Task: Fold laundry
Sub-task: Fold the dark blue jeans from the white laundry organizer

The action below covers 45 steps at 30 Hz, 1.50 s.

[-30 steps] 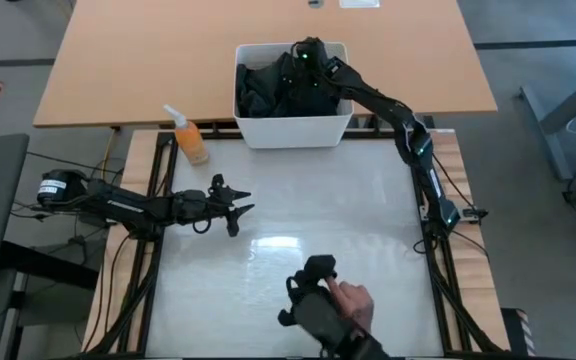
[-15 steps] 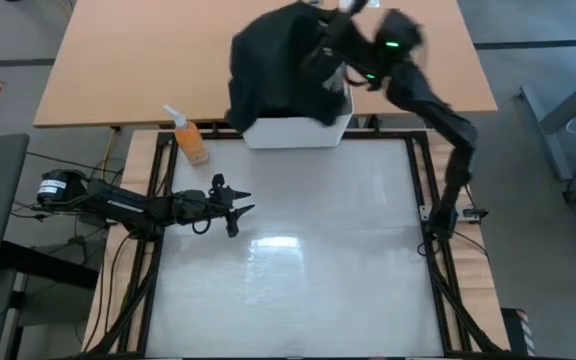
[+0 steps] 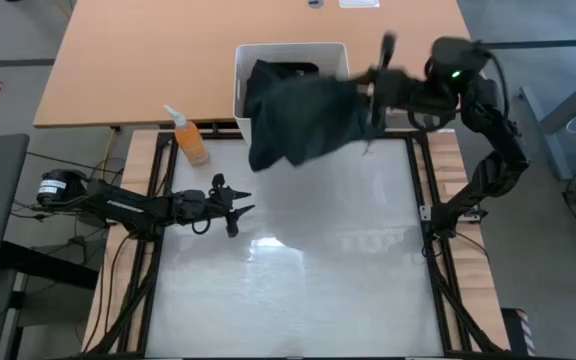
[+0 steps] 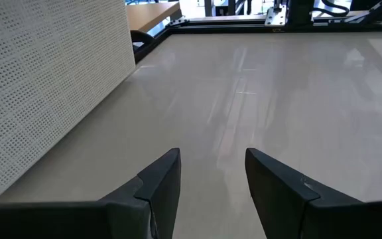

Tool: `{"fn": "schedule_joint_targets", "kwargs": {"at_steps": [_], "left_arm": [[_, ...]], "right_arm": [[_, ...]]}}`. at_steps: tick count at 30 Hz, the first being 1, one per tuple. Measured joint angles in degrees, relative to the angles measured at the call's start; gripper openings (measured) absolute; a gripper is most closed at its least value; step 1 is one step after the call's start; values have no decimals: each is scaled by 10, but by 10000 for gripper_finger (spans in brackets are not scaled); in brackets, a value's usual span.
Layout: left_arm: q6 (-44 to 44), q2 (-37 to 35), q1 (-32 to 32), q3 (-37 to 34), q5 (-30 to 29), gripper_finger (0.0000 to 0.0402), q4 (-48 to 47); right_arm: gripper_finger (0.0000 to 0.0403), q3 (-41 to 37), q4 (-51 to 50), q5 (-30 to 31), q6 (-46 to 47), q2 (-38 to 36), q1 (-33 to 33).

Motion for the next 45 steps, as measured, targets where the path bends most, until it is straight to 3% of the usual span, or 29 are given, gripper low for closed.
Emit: {"fn": "schedule_joint_targets", "kwargs": {"at_steps": [4, 8, 17, 22, 28, 32, 36, 39, 42, 45], "left_arm": [[-15, 0, 0, 0, 22, 160, -1], [-33, 0, 0, 0, 54, 160, -14], [-100, 0, -1, 0, 108, 160, -82], [-132, 0, -22, 0, 111, 160, -131], [-167, 0, -77, -9, 74, 160, -147], [-193, 0, -112, -12, 36, 160, -146], [-211, 0, -139, -12, 5, 160, -143], [-223, 0, -152, -12, -15, 160, -143], [-227, 0, -159, -13, -25, 160, -142], [-235, 0, -161, -13, -33, 160, -140]], "right_arm": [[30, -1, -141, -87, 57, 10, 3], [28, -47, -195, -158, 123, 28, 11], [27, -309, -150, -187, 230, 12, 67], [27, -501, 19, -170, 322, -70, 123], [28, -757, 280, -68, 459, -189, 221], [27, -906, 528, 9, 519, -226, 299], [28, -1013, 804, 58, 513, -193, 375], [27, -1044, 958, 90, 490, -133, 420], [28, -1041, 1048, 99, 483, -67, 446], [28, -1016, 1057, 94, 493, -13, 457]]}}
